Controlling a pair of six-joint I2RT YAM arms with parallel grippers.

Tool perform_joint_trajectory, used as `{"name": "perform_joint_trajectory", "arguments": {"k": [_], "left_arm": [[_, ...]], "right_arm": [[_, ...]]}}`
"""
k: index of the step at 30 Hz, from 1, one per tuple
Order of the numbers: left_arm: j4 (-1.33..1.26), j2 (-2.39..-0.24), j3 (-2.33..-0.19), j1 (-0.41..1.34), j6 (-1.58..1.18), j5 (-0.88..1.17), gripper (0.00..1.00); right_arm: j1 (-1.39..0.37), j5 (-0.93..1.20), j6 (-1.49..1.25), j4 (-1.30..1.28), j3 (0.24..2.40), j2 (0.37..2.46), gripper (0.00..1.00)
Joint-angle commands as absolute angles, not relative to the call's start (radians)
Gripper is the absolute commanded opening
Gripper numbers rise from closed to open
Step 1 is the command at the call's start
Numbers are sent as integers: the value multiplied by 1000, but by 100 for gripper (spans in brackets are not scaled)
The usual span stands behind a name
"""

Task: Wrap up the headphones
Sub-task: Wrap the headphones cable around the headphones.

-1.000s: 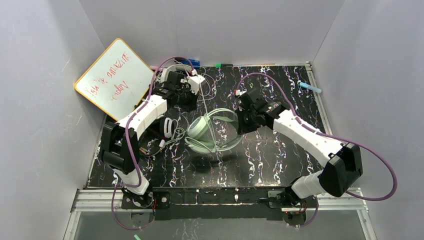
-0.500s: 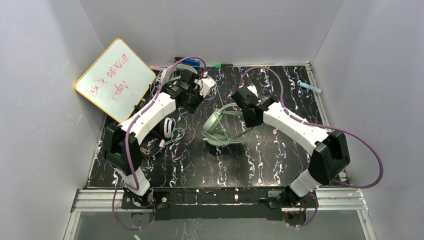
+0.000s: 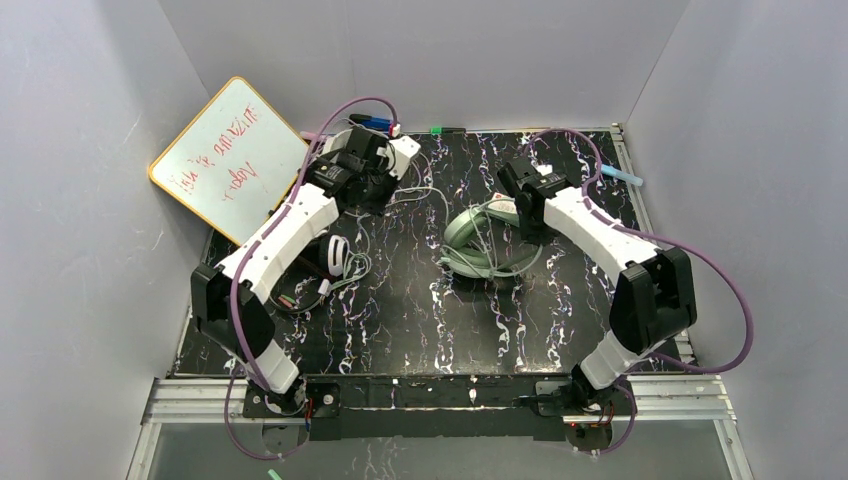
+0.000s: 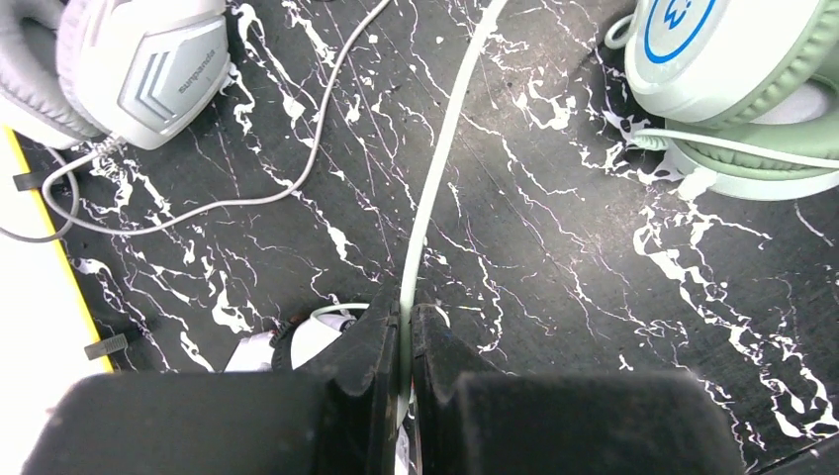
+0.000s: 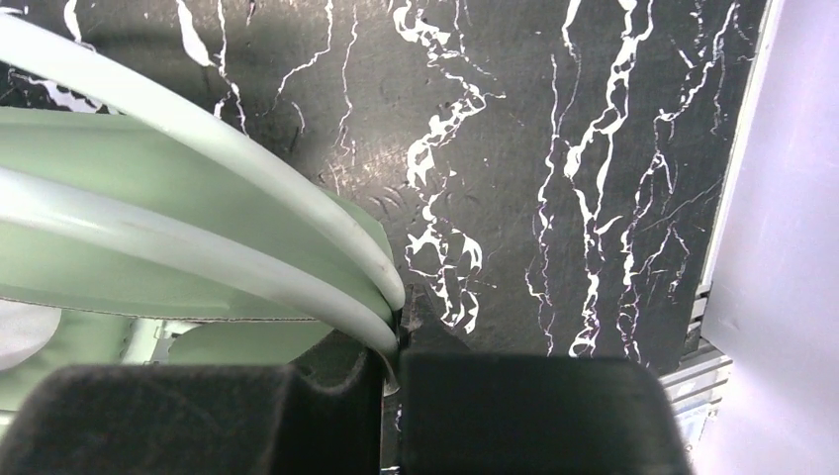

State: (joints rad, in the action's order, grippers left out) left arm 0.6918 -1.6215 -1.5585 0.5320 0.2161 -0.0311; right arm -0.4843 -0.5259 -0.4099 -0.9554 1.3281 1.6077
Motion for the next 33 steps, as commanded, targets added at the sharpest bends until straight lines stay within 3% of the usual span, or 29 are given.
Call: {"name": "perform_joint_trajectory", "arguments": {"k": [1,5,9,14,22,33], "left_arm": [[716,-1512,-1608,529,162,-40,0],[653,-1432,-1592,529,144,-16,0],[634,-1441,-1620,529,111,-144,0],[644,-1541,-1717,512,-24,-290,0],[769,-1821,-1995,453,-71,-265,0],[791,-1946,-2252,449,-26,-320,0]], "right_arm": [[-484,-605,-449,-992,1418,1644,1],[-491,-503,-407,-989,1469,1650,1],[-499,-362,-357,-923,1443,1579,1],[-498,-113,-294,-821,1358,1424,1],[-499,276,-221,-810,1251,1240,1],[-677,263,-192,-941,1195,1284,1]]}}
